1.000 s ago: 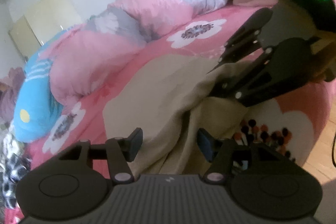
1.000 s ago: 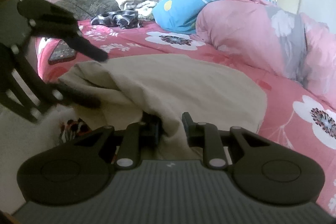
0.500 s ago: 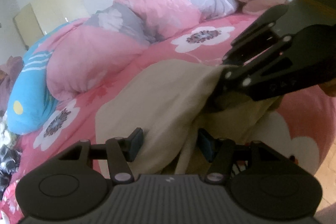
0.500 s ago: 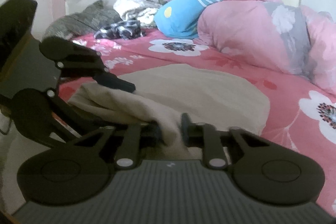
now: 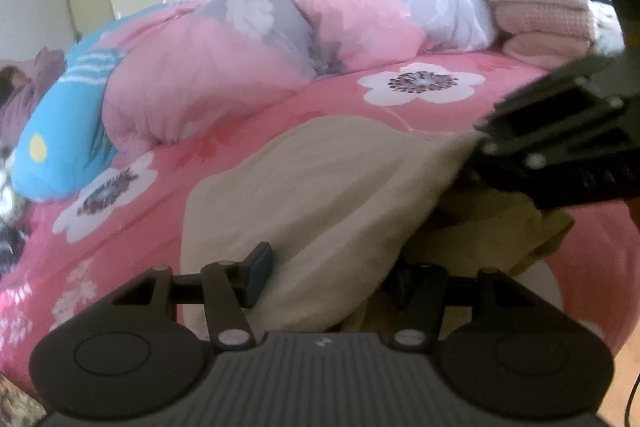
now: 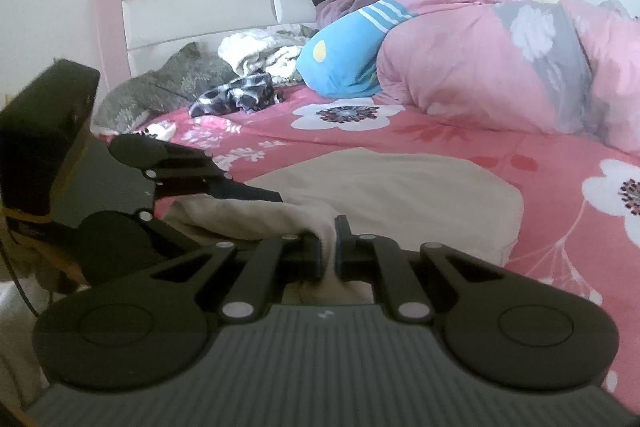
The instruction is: Fold clothes
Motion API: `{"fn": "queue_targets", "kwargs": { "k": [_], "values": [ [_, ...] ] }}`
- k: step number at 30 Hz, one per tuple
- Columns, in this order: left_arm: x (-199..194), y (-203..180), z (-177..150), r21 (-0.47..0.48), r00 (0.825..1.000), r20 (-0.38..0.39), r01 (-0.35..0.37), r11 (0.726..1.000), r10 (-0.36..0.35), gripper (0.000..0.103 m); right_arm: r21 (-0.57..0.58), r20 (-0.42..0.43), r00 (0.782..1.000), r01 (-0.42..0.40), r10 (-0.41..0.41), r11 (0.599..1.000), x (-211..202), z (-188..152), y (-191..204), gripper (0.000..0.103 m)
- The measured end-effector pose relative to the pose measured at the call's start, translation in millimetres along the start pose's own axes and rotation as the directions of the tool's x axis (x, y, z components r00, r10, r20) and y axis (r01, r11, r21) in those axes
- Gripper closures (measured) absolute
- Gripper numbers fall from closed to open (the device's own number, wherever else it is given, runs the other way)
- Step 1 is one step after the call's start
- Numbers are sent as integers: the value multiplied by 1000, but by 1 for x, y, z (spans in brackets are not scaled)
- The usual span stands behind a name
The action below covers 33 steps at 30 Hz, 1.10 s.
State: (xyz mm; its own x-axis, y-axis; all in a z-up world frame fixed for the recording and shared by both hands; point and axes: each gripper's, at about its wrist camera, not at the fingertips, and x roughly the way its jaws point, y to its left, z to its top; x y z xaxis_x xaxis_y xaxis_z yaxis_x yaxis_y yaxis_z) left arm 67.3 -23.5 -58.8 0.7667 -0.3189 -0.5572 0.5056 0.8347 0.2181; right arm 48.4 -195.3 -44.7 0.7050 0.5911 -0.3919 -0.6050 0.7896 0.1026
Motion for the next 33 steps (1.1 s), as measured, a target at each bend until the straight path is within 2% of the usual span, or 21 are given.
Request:
{"fn": "queue_targets", "kwargs": {
  "k": [4, 6, 9, 12, 14, 19, 24, 27, 28, 31, 33],
  "values": [
    [3, 7, -3, -56, 1000, -16, 21, 998, -22, 41, 7, -31, 999, -24, 24, 1000, 2, -11, 2, 98],
    [5, 9, -4, -74, 999, -23, 29, 997, -31, 41, -30, -57, 998, -2, 0, 1000, 6, -24, 7, 97],
    [-1, 6, -6, -44, 1000, -22, 0, 999, -1, 41, -99, -42, 998, 48, -53, 994, 11, -38, 20, 96],
    [-12, 5, -9, -18, 999, -20, -40, 999, 40, 41, -123, -40, 996, 73, -78, 990, 14, -39, 25, 96],
    [-20, 8, -12, -17, 997, -21, -73, 997, 72, 40, -123, -37, 996, 77, -82, 989, 14, -39, 26, 95],
    [-22, 14, -13, -47, 995, -26, -95, 994, 94, 39, -88, -23, 998, 60, -63, 994, 7, -32, 21, 93],
    [-17, 17, -10, -77, 995, -26, -102, 992, 100, 39, -36, -5, 1000, 28, -28, 999, -8, -18, 14, 83],
    [-16, 18, -9, -88, 995, -33, -97, 991, 94, 39, -44, 8, 1000, 5, -5, 999, -20, -14, 16, 65],
    [-16, 19, -9, -91, 995, -34, -96, 991, 94, 39, -54, 13, 1000, -3, 4, 999, -21, -14, 17, 55],
    [-16, 20, -10, -105, 995, -38, -97, 990, 93, 39, -82, 19, 999, -25, 27, 996, -23, -13, 22, 53],
    [-16, 21, -10, -114, 995, -38, -94, 989, 91, 39, -101, -12, 1000, -17, 16, 995, -16, -15, 25, 53]
  ]
}}
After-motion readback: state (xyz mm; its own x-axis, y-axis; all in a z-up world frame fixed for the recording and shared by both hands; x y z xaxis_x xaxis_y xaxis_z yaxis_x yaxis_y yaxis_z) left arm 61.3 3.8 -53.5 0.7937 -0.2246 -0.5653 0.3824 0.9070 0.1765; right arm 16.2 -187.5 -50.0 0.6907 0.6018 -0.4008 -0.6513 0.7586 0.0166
